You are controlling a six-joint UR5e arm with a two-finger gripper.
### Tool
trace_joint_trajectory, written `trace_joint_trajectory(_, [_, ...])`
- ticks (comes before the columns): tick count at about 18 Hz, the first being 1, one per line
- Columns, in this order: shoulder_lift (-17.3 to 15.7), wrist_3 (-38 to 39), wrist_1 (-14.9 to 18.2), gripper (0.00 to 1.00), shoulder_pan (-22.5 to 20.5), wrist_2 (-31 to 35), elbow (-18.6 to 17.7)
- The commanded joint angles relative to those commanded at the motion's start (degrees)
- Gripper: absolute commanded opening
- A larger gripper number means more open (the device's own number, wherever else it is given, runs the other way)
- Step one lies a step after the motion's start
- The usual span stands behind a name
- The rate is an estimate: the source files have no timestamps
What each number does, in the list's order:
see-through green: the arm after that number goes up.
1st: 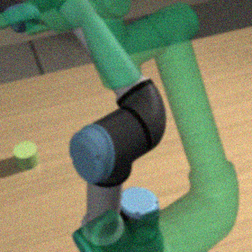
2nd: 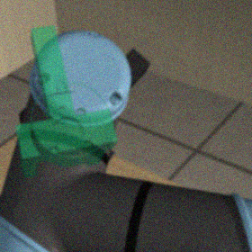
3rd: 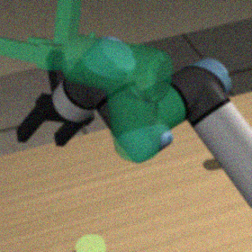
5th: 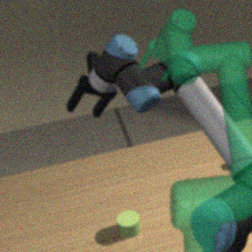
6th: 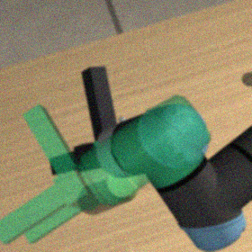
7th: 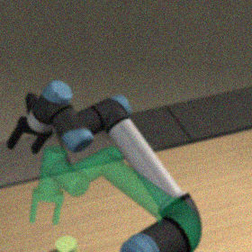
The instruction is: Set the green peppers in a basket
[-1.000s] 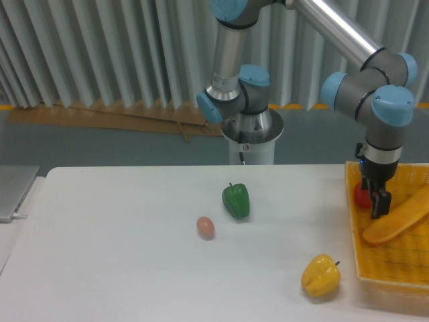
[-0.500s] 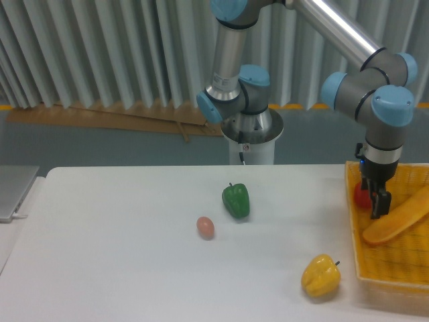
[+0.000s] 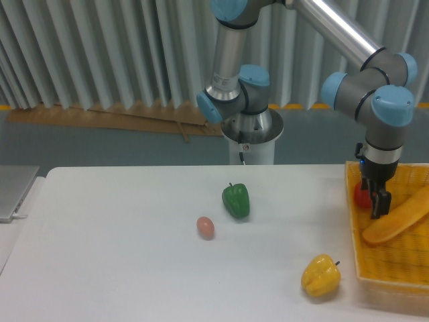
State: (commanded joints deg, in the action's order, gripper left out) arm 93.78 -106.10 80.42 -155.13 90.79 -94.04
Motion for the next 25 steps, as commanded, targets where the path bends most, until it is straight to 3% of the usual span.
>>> trace_joint_trajectory(25, [-1.50, 0.90, -0.35, 1.00, 1.50, -0.18, -0.70])
